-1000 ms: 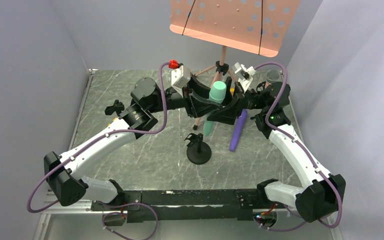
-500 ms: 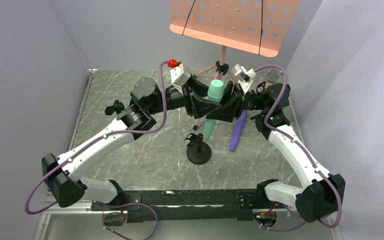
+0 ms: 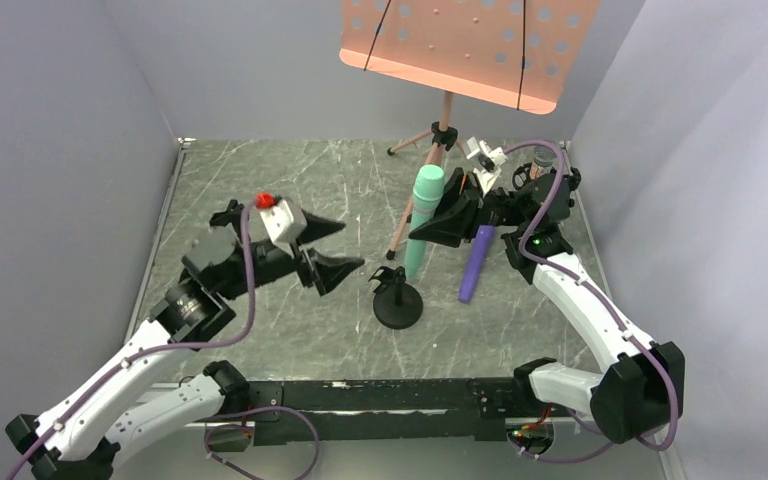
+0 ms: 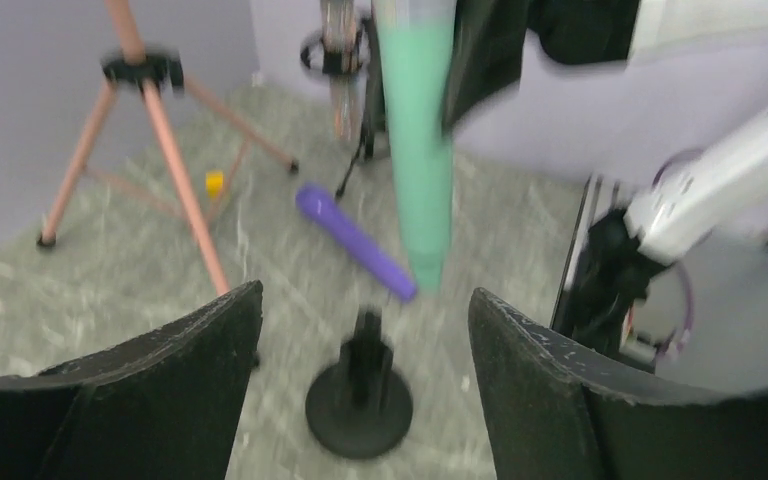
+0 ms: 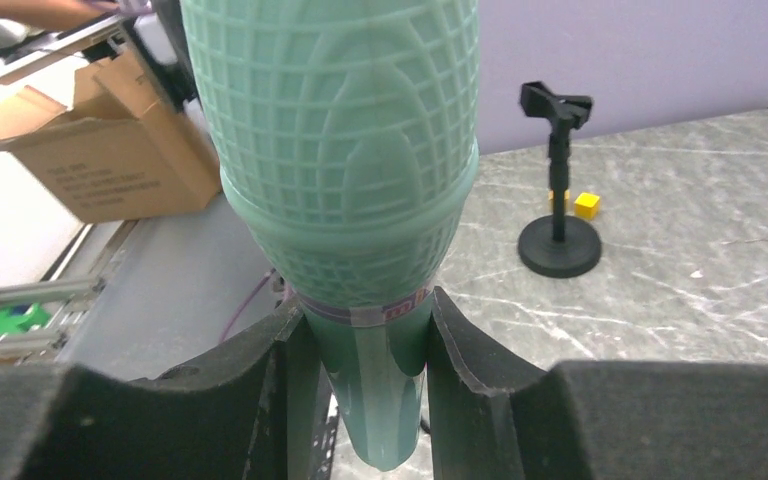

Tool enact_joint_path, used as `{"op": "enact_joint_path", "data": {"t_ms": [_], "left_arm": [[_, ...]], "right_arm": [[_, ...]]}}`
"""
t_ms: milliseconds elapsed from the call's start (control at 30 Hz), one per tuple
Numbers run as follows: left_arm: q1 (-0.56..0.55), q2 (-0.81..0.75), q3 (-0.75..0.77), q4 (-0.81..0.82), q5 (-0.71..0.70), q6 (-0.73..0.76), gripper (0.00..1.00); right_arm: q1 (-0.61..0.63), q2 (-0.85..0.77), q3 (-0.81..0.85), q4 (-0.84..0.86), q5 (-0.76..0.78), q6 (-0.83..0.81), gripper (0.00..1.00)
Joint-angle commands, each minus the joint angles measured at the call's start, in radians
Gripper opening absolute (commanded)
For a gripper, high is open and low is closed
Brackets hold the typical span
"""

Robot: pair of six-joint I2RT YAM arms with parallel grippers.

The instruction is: Attach the microphones to the stand

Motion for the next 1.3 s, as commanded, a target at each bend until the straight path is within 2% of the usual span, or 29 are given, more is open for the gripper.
{"op": "enact_joint_path", "data": {"t_ms": [0,100,267,400,467,500,567,600,633,700,800,1067,1267], "left_arm": [[0.004,-0.074,-0.198,-0.081,-0.031,0.072,0.72],[0.004,-0.097,-0.275,-0.058,-0.043,0.088,0.57],[0.000,-0.039,-0.272,-0.026,-0.034,0.103,0.35],[-0.022,0.021,-0.247,-0.034,-0.017,0.119,0.31],[-0.031,0.030,-0.240,-0.035,-0.026,0.109,0.34],[-0.033,0.025,-0.238,-0.030,-0.036,0.098,0.39],[-0.034,0.003,-0.232,0.002,-0.051,0.073,0.55],[-0.033,-0.011,-0.230,0.028,-0.063,0.054,0.68],[-0.034,-0.023,-0.230,0.081,-0.071,0.034,0.76],[-0.034,-0.015,-0.221,0.174,-0.086,0.000,0.86],[-0.034,0.060,-0.138,0.200,-0.094,-0.010,0.89],[-0.064,0.304,0.045,0.254,-0.008,-0.061,0.90],[-0.101,0.415,0.121,0.203,-0.095,-0.068,0.87]], "right_arm": [[-0.003,0.023,-0.020,0.210,0.133,0.064,0.00],[-0.003,0.032,-0.044,0.265,0.229,0.119,0.00],[-0.002,0.017,-0.126,0.309,0.356,0.202,0.00],[-0.002,-0.003,-0.158,0.243,0.409,0.224,0.00],[-0.002,-0.013,-0.157,0.190,0.421,0.218,0.00],[-0.001,-0.019,-0.150,0.153,0.423,0.207,0.00],[-0.002,-0.031,-0.142,0.101,0.434,0.202,0.00],[-0.002,-0.035,-0.138,0.088,0.438,0.207,0.00],[-0.002,-0.035,-0.134,0.077,0.442,0.220,0.00],[-0.002,-0.032,-0.129,0.088,0.449,0.260,0.00],[-0.001,-0.024,-0.129,0.111,0.461,0.307,0.00],[-0.002,-0.023,-0.126,0.092,0.478,0.299,0.00],[-0.002,-0.026,-0.131,0.087,0.475,0.281,0.00]]}}
